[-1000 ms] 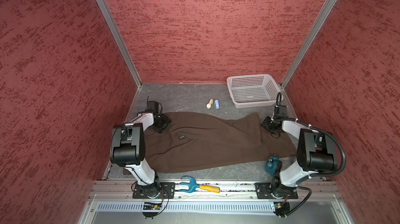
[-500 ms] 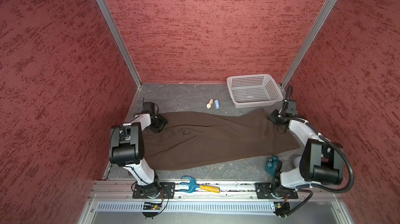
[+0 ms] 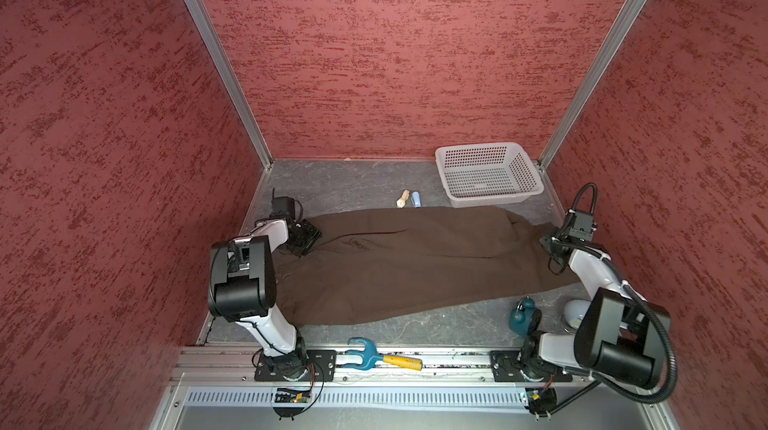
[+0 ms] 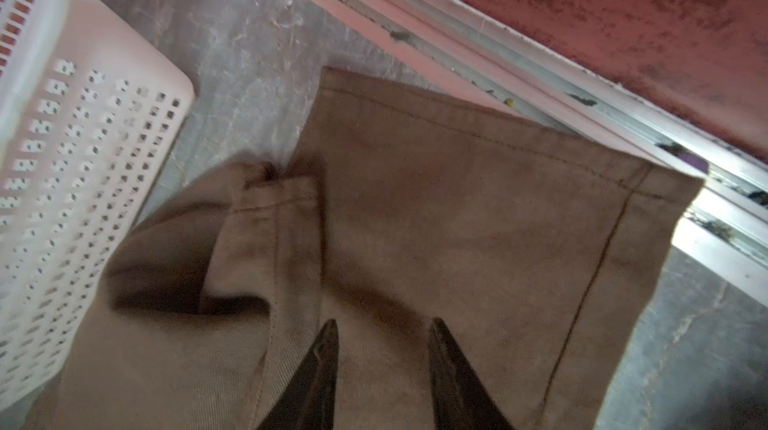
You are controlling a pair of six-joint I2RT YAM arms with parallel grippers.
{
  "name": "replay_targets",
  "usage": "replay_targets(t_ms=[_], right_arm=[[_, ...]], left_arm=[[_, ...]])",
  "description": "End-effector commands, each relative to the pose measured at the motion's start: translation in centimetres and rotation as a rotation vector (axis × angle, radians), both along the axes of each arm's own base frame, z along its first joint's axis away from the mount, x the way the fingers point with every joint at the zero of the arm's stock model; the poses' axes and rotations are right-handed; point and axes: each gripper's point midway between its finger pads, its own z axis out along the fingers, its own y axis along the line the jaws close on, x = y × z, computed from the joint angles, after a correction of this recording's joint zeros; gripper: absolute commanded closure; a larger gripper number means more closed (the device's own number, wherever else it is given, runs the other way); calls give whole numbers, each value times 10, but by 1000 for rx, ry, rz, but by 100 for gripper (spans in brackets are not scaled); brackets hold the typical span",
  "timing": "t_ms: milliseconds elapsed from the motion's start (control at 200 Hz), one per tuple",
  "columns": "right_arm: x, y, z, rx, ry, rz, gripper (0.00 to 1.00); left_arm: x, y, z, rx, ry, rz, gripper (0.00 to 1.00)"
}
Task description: Fold and stack the trousers
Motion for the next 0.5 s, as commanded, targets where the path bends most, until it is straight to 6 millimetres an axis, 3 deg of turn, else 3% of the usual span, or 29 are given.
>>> replay_targets(t_ms=[0,190,381,496], right_arm=[[20,2,21,20,-119,19,62],[48,23,34,115,-269,109,61],[66,62,0,173,-173,277,58],[71,73,-23,143,-89,328,55]], left_arm=[[-29,17,-14,78,104,23,47],[-28,12,11,97,65,4,46],[-40,1,27,104,34,-20,49],[-48,-1,42,128,10,-37,49]])
